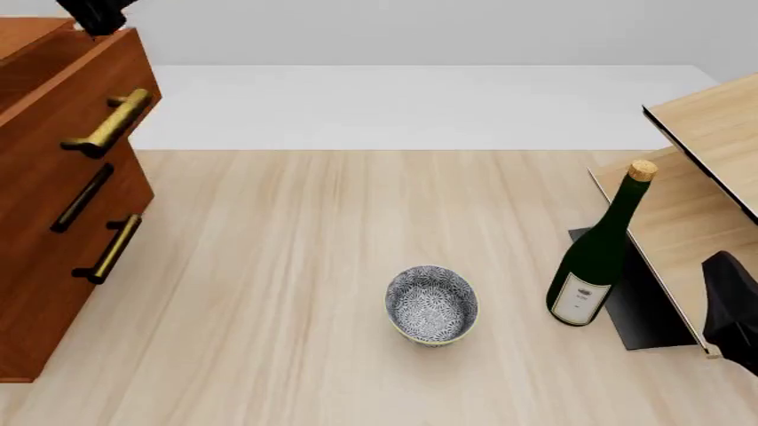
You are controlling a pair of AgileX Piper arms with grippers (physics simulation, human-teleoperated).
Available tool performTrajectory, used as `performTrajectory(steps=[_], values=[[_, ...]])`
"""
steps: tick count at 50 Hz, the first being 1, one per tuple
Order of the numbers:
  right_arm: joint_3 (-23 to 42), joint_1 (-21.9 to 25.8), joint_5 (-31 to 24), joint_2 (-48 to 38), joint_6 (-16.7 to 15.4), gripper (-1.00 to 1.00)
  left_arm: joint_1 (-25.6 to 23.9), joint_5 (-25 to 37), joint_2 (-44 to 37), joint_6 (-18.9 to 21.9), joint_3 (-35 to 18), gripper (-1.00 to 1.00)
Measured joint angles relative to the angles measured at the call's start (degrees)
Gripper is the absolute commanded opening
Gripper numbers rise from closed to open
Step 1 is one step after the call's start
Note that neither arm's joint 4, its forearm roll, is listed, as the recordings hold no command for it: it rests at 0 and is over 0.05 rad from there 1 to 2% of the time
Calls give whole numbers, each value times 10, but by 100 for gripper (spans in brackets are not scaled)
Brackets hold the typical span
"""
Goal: Close the bottom drawer of the cabinet and open the top drawer.
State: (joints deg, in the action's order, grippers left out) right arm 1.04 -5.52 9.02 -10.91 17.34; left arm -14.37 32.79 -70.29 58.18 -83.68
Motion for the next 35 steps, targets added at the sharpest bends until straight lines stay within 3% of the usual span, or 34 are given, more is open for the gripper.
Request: performTrajectory(steps=[7,18,35], values=[[1,1,-3,3,-1,100,11,79,-25,-88,-83,100],[1,5,-9,10,-4,100,58,158,-48,-223,-149,100],[2,11,-22,22,-8,100,150,205,-44,-328,-159,100]])
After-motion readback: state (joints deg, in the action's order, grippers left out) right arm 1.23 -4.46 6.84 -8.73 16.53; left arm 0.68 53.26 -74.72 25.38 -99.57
